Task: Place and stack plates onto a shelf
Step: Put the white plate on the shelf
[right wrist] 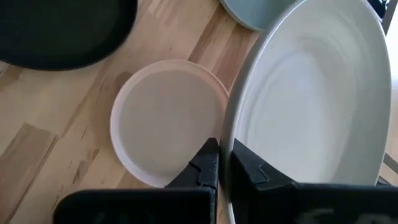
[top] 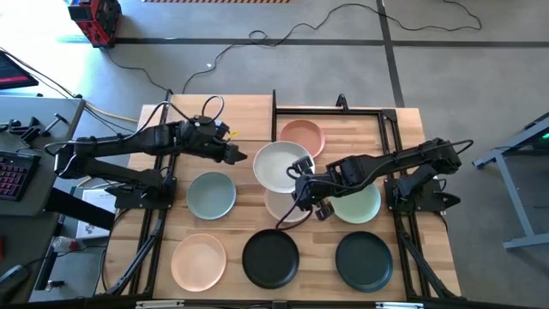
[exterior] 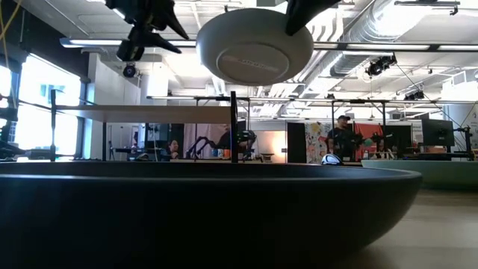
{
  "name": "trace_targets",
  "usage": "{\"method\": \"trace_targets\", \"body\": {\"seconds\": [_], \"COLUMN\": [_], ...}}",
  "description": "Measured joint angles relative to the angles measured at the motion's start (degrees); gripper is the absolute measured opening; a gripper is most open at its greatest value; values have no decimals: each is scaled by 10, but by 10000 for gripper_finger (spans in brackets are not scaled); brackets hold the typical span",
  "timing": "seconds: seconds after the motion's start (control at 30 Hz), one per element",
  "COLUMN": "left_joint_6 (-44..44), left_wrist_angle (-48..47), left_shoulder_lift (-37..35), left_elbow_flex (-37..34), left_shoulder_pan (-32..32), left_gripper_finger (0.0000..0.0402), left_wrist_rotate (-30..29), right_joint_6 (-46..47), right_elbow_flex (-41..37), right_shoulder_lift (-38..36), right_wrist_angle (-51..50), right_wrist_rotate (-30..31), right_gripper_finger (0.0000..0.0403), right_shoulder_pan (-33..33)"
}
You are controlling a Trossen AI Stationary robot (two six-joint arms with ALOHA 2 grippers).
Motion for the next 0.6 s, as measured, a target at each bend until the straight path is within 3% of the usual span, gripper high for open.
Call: {"method": "trace_targets", "body": {"seconds": [0.6], "left_joint_6": [-14], "left_wrist_angle": [63], "left_shoulder_lift": [70], "left_elbow_flex": [0], "left_shoulder_pan": [-2], "left_gripper_finger": [119], "left_wrist_rotate": [28], "right_joint_6": [-8], "right_elbow_flex": [0], "right_shoulder_lift": [0], "right_wrist_angle": [-9], "right_wrist_rotate": [0], "right_gripper_finger": [0], "right_shoulder_pan": [-1]}}
